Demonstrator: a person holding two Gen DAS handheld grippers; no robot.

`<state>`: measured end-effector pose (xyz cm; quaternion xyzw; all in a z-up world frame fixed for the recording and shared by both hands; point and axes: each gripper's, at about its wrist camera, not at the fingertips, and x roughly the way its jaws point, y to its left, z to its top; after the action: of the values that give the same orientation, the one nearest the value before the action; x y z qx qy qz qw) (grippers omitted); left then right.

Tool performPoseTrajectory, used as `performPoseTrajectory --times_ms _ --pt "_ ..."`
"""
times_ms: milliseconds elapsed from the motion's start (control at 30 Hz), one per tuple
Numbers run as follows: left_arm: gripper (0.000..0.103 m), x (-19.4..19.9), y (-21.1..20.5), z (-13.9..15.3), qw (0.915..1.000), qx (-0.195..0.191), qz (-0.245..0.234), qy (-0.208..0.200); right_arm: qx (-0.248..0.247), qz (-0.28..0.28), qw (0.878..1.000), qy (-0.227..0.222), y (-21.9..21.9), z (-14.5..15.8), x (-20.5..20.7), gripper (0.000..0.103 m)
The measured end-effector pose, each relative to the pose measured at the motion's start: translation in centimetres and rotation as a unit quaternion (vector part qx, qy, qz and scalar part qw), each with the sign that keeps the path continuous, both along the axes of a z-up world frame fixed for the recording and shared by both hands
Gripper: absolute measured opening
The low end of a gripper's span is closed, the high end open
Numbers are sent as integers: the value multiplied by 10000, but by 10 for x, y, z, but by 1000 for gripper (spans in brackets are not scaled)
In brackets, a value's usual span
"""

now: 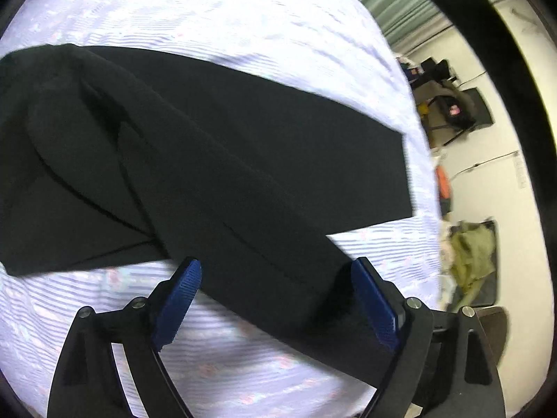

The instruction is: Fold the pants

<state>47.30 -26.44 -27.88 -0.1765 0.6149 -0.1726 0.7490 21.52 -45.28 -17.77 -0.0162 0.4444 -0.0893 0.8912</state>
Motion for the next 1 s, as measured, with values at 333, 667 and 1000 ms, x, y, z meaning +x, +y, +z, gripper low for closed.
performPoseTrajectory --times_ms 333,667,1000 --pt "57 26 -38 24 9991 153 -380 64 -436 74 9981 -429 -8 35 15 3" --pt "13 81 -73 58 9968 -31 -218 -772 -570 -37 9954 -772 -71 43 85 2" --pt "43 167 -101 35 9947 621 -145 -806 -493 -313 9981 198 -168 -23 251 0"
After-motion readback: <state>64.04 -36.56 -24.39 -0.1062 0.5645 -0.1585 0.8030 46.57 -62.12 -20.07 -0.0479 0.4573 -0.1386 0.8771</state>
